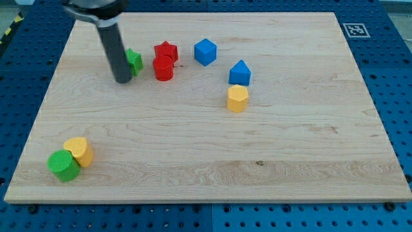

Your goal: Push the green star a bit down

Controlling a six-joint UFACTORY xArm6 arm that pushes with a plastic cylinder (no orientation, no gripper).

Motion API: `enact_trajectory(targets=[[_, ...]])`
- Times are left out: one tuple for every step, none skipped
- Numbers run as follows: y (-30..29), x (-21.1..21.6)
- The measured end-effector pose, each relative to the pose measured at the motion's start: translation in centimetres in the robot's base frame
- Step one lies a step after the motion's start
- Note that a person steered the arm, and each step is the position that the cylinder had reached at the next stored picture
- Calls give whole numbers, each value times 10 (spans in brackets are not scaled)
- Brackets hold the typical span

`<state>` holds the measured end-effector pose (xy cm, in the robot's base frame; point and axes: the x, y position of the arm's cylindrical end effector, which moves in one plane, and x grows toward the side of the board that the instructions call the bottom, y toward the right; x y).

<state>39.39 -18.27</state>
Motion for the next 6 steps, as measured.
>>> enact_trajectory(targets=[[-49, -33], [-36, -96], [10, -111], [18, -90], [10, -61], [7, -32]])
